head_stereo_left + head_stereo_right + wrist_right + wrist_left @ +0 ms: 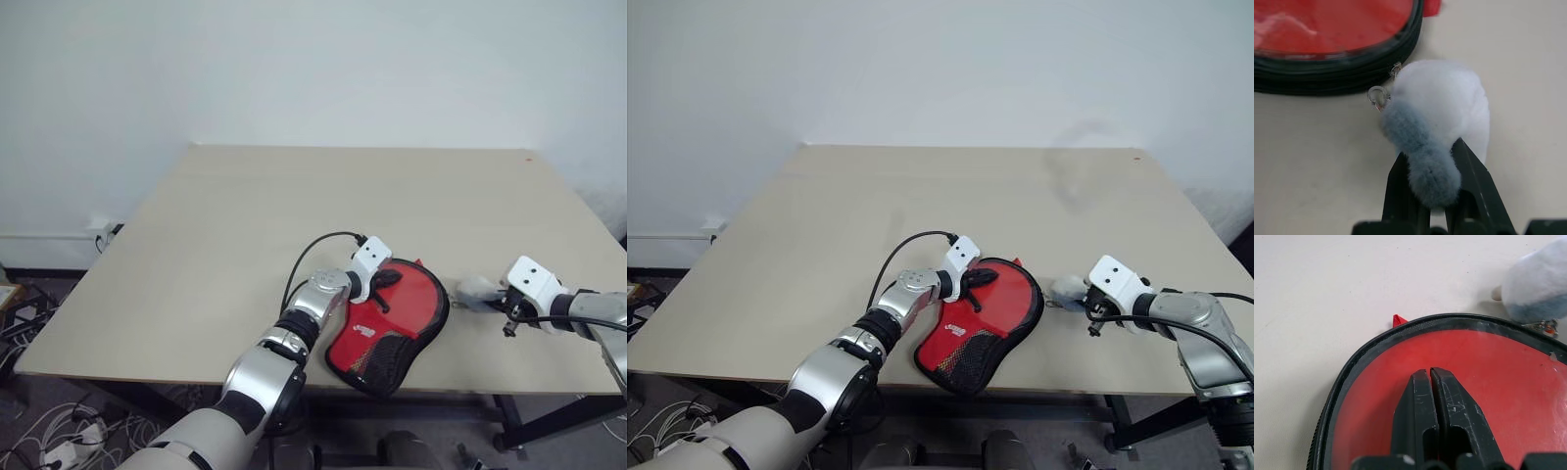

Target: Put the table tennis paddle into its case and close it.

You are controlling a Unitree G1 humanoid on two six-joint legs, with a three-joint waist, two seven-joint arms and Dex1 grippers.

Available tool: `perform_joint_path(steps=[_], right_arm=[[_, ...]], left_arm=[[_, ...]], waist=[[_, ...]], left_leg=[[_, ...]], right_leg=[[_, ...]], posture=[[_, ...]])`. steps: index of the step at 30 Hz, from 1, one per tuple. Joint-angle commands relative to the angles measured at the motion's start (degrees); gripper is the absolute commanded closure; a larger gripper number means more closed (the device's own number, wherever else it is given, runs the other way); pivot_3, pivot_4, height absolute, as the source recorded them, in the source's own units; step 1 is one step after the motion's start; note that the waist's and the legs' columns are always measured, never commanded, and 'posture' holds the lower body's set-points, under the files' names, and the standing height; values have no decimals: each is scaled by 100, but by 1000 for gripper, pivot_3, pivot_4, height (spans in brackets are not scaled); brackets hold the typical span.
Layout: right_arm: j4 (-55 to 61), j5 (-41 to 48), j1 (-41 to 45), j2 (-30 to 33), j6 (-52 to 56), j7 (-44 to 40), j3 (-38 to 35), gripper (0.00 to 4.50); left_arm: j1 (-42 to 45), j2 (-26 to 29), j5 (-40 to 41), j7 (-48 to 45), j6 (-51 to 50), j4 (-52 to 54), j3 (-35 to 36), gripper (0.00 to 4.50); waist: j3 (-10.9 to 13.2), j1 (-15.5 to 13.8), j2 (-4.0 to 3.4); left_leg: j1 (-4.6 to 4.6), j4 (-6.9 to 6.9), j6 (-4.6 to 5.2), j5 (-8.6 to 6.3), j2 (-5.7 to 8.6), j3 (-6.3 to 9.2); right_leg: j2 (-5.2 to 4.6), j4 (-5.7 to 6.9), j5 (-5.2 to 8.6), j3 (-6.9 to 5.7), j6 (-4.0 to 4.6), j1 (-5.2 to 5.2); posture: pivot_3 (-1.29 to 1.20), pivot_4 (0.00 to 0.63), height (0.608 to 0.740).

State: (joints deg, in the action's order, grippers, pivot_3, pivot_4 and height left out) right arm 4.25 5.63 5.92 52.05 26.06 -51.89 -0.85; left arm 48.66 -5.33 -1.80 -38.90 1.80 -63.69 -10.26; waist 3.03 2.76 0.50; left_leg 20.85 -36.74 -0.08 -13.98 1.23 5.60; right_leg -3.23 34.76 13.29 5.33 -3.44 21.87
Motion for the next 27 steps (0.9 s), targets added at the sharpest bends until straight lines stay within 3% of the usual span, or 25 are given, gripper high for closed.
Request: perform_joint_path(steps=[1, 27], right_arm=[[248, 169, -195, 254, 8, -314, -194, 4474], [1318, 1027, -1578, 641, -385, -1331, -487, 4474]], left_arm=[[-294, 182, -258, 101, -266, -571, -76, 4500], [-259, 127, -268, 123, -272, -623, -89, 4500]], waist=[[0, -3, 2], [1, -8, 17]], left_leg=[[0, 0, 0, 0, 0, -1], [-12, -1, -1, -7, -5, -2]], right_leg=[[0, 0, 0, 0, 0, 0], [-2, -3, 1, -4, -1, -13]], posture=[[0, 0, 740], [0, 0, 740]])
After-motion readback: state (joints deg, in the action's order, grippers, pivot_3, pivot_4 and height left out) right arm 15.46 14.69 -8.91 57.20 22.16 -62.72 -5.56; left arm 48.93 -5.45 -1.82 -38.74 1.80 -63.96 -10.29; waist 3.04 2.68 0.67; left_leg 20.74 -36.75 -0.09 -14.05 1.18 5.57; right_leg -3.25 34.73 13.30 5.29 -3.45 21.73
